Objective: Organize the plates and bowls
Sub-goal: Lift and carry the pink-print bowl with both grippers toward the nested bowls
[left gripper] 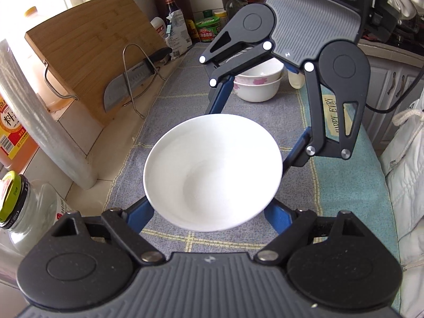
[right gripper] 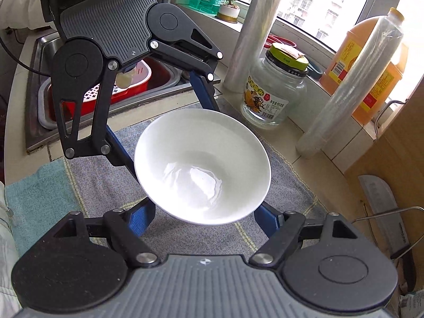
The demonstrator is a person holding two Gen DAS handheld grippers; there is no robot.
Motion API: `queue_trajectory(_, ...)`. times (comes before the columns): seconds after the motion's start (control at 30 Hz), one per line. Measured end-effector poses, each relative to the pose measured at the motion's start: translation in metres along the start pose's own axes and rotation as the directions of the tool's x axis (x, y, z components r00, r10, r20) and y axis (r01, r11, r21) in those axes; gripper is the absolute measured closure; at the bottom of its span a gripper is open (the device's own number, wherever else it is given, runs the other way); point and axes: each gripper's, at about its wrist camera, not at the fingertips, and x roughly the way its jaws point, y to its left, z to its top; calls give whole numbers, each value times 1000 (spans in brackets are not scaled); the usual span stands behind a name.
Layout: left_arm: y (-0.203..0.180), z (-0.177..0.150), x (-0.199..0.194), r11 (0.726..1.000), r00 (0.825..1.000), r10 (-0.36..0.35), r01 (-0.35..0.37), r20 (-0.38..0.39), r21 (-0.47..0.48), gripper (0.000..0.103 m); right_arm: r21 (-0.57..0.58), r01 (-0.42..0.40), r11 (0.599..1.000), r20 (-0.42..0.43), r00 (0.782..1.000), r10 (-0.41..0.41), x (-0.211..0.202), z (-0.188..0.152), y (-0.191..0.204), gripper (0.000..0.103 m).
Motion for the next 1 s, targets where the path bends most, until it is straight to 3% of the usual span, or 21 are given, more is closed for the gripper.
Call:
queue_trajectory(0.4, -30, 29, 3, 998, 1000, -31, 30, 6, 46, 14, 50, 40, 998, -3, 999, -40, -34, -30, 12, 18)
queue_trajectory(1.0, -69, 113, 49, 999, 1000, -23, 23, 5, 36, 14, 55, 45, 997, 8, 999, -45, -93, -109, -35, 18)
